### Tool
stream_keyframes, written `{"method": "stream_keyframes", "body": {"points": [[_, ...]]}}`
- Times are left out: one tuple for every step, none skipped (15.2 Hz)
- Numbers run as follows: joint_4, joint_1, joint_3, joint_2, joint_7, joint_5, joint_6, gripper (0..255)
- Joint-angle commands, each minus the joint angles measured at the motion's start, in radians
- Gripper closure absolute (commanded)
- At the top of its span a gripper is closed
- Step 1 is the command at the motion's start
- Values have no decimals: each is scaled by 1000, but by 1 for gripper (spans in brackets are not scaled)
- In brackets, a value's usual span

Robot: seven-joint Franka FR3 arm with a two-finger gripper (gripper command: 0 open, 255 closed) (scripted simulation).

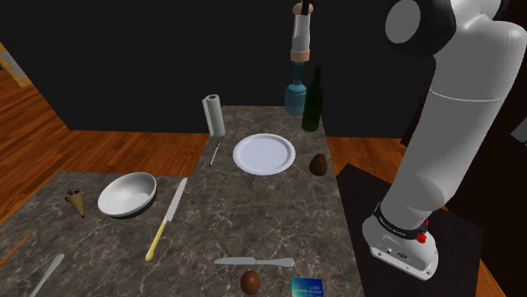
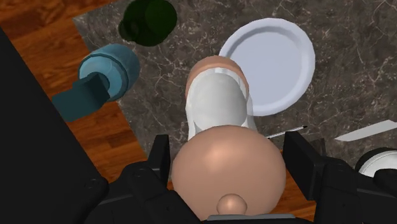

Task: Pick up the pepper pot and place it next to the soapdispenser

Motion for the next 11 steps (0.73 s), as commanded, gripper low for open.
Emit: {"method": "stream_keyframes", "body": {"points": [[196, -66, -23, 142, -44, 69, -65, 255], [330, -116, -24, 228, -55, 112, -118, 255], [254, -98, -20, 191, -55, 90, -77, 255], [194, -81, -20, 163, -56, 75, -44, 255], [141, -68, -20, 139, -55, 63, -15, 255], [95, -57, -20, 118, -55, 53, 12, 255], [52, -47, -20, 100, -54, 44, 37, 255], [13, -39, -20, 83, -53, 36, 60, 255], [-23, -32, -19, 68, -52, 28, 83, 255], [-57, -26, -18, 54, -51, 22, 104, 255], [-89, -20, -17, 42, -50, 16, 124, 255]]}}
